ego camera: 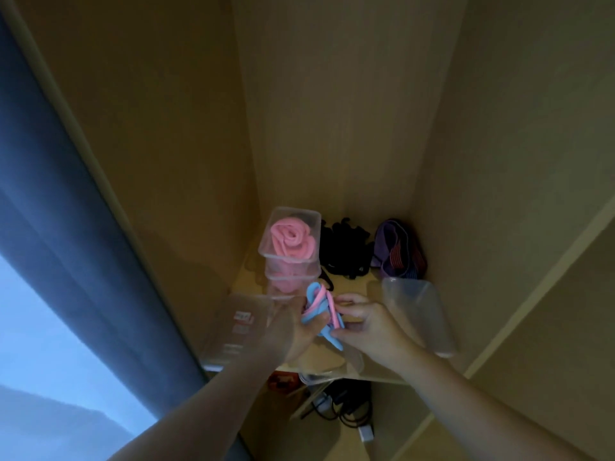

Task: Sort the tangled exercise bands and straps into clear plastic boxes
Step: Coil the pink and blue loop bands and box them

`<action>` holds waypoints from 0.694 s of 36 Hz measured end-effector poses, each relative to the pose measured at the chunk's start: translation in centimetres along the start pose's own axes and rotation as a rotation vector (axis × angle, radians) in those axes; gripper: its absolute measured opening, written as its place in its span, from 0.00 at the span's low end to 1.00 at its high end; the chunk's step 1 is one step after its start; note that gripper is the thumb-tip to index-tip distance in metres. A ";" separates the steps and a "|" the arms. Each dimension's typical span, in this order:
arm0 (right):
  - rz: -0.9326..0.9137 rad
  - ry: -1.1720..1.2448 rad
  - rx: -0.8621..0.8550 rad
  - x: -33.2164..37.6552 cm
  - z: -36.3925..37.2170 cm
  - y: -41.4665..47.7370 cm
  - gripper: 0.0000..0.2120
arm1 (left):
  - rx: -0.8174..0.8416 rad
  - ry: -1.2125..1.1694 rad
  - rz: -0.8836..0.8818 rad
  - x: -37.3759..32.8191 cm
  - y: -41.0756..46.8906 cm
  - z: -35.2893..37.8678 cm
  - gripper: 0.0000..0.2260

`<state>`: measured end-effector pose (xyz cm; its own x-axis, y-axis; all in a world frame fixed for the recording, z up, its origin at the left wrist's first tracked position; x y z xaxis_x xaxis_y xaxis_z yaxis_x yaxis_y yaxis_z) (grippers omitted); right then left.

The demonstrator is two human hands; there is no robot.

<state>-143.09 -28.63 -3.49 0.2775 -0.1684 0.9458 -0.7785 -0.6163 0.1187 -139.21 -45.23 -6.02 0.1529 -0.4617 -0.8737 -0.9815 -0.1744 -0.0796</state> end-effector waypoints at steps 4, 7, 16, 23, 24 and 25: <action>0.051 -0.029 -0.008 -1.3 0.3 0.0 0.20 | -0.060 0.108 -0.037 3.7 2.2 1.0 0.31; 0.075 -0.105 -0.020 -2.7 0.8 0.1 0.19 | 0.012 0.211 -0.066 6.0 3.9 2.2 0.32; 0.046 -0.403 0.168 -6.0 1.8 -0.2 0.12 | 0.096 0.665 0.113 3.1 0.8 2.0 0.24; -0.280 -0.763 0.184 -5.9 1.5 0.7 0.14 | 0.089 0.887 0.256 2.3 0.5 1.2 0.35; -0.321 -0.808 0.219 -6.0 1.4 0.8 0.13 | 0.118 0.926 0.249 2.2 0.6 1.1 0.35; -0.331 -0.846 0.262 -6.3 1.2 1.0 0.13 | 0.144 0.950 0.232 2.2 0.7 1.1 0.33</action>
<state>-144.94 -29.14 -9.70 0.8581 -0.3926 0.3310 -0.4643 -0.8686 0.1732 -139.73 -45.37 -8.51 -0.0781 -0.9882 -0.1319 -0.9938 0.0876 -0.0678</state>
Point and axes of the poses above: each hand's wrist, its own y-axis towards the middle knuckle, its own z-axis out of the palm, x = y × z, the point moved 3 cm from there along y, towards the middle knuckle
